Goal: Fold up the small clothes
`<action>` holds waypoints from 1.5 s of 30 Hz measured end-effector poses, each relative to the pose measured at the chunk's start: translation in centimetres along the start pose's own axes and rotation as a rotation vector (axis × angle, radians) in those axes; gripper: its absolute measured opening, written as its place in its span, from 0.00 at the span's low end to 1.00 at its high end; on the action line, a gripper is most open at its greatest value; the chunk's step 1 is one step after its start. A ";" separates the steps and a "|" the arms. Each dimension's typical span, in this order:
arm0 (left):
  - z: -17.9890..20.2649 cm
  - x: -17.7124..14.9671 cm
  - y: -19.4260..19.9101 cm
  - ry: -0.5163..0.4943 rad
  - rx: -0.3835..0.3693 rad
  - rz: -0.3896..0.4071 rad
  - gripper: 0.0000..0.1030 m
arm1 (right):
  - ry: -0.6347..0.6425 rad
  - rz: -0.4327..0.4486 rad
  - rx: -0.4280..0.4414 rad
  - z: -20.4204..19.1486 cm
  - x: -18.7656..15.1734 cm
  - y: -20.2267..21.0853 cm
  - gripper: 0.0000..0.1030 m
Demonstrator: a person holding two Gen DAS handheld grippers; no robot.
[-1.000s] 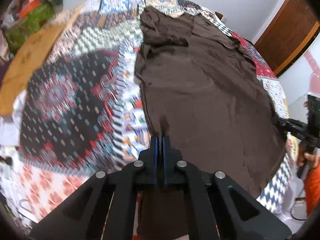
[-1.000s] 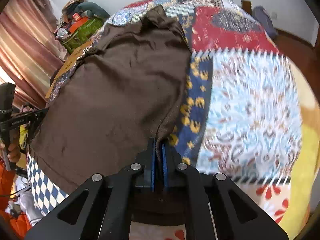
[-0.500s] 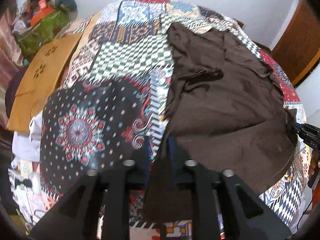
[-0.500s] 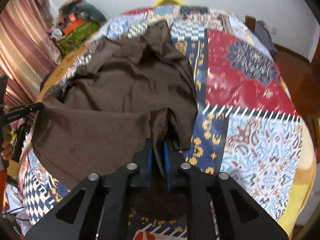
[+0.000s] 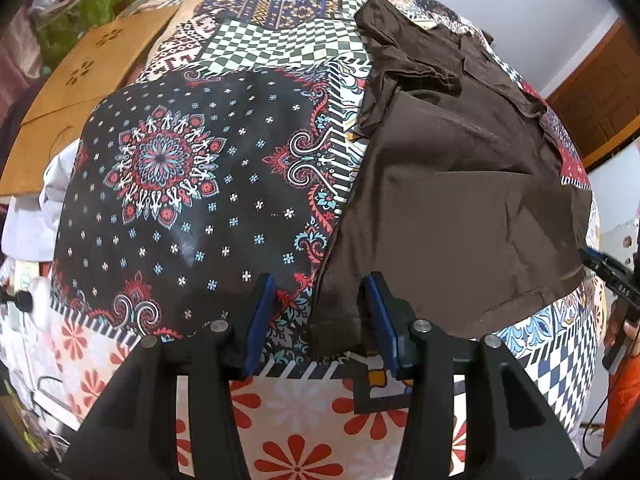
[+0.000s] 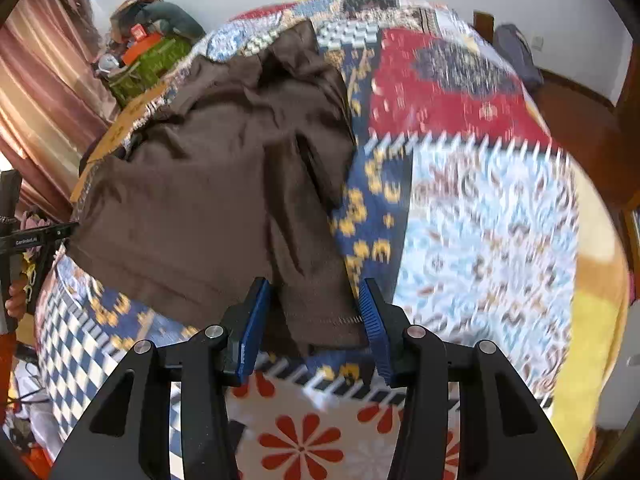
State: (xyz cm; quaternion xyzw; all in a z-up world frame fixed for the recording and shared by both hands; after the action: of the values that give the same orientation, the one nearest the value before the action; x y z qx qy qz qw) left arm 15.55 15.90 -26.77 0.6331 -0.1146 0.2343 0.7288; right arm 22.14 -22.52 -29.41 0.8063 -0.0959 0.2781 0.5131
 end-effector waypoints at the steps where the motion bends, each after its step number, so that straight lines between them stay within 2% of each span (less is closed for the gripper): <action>1: 0.0 -0.2 0.1 0.007 -0.001 0.009 0.47 | -0.011 0.005 0.007 0.1 -0.1 0.1 0.41; 3: 0.0 -0.5 -0.1 0.028 -0.004 0.017 0.47 | -0.036 0.011 0.023 0.5 -0.3 0.1 0.41; 4: 0.1 -0.6 -0.1 0.033 -0.009 0.021 0.43 | -0.051 0.012 0.029 0.6 -0.4 0.1 0.41; 5: 0.4 -0.7 -0.1 0.028 -0.017 0.022 0.33 | -0.053 0.013 0.034 0.5 -0.6 0.1 0.36; 6: 0.8 -0.8 0.2 0.012 -0.023 0.027 0.25 | -0.048 0.013 0.037 0.2 -0.6 0.2 0.21; 7: 1.1 -0.8 0.3 -0.003 -0.016 0.029 0.14 | -0.044 0.010 0.045 0.1 -0.6 0.4 0.13; 8: 1.4 -0.8 0.5 -0.028 0.003 0.033 0.11 | -0.041 0.010 0.048 0.1 -0.6 0.7 0.08; 10: 2.1 -0.7 1.1 -0.071 0.024 0.049 0.05 | -0.022 0.043 0.044 -0.3 -0.3 1.8 0.07; 13: 2.7 0.1 3.0 -0.112 0.054 0.114 0.05 | -0.011 0.112 0.058 -0.8 0.9 4.3 0.06; 17: 3.2 2.3 6.9 -0.112 0.044 0.217 0.05 | 0.025 0.198 0.077 -1.9 3.0 7.6 0.05; 25: 5.9 9.6 14.1 -0.132 -0.008 0.405 0.05 | 0.116 0.377 0.072 -4.8 9.2 12.3 0.05; 29: 7.0 13.3 15.6 -0.142 0.014 0.480 0.05 | 0.141 0.445 0.048 -5.5 12.6 12.9 0.05; 37: 5.9 19.7 13.3 -0.084 0.079 0.496 0.05 | 0.146 0.474 -0.008 -4.7 18.5 10.9 0.05; 45: 3.9 25.8 7.3 -0.041 0.134 0.462 0.05 | 0.166 0.429 -0.056 -3.8 24.3 5.2 0.05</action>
State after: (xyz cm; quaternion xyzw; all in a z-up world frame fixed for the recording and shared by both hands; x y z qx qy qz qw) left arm 34.84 17.82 -7.81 0.6415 -0.2555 0.3890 0.6098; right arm 38.60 -18.37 -10.88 0.7273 -0.2303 0.4431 0.4707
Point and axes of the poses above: each gripper's, at about its wrist camera, not at the fingertips, and y roughly against the way its jaws point, z to its right, x to its top, the point moved 3 cm from there along -y, roughly the way its jaws point, and after that the axes turned 8 degrees about z, right-handed, at the moved point
